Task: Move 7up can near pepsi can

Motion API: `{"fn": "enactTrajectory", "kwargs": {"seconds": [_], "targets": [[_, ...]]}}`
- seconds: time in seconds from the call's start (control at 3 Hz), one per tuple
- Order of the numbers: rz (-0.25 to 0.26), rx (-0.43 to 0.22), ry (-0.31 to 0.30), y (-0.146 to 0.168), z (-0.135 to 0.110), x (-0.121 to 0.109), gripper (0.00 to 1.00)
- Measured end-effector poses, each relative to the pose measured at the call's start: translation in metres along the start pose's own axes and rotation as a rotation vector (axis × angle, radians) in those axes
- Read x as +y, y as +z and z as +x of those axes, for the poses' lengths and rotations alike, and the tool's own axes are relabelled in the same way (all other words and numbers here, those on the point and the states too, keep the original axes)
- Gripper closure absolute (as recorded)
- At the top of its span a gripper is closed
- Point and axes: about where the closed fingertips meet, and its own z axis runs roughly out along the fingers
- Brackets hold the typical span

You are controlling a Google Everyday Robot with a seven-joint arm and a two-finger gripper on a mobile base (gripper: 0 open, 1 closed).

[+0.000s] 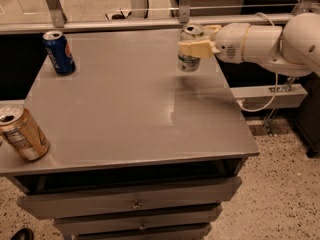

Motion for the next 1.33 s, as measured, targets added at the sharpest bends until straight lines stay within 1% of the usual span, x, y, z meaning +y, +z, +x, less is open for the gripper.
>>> {"fn": "enactTrajectory", "kwargs": {"seconds": [0.33, 0.67, 1.0, 1.33], "targets": [[-0.027, -0.023, -0.018, 0.024, -0.008, 0.005, 1.0], [-0.052, -0.035, -0.039, 0.071, -0.022, 0.003, 1.0], [-0.116, -0.046, -0.057, 0.13, -0.042, 0.016, 1.0], [-0.212, -0.043, -0.059, 0.187, -0.054, 0.046, 1.0]]}}
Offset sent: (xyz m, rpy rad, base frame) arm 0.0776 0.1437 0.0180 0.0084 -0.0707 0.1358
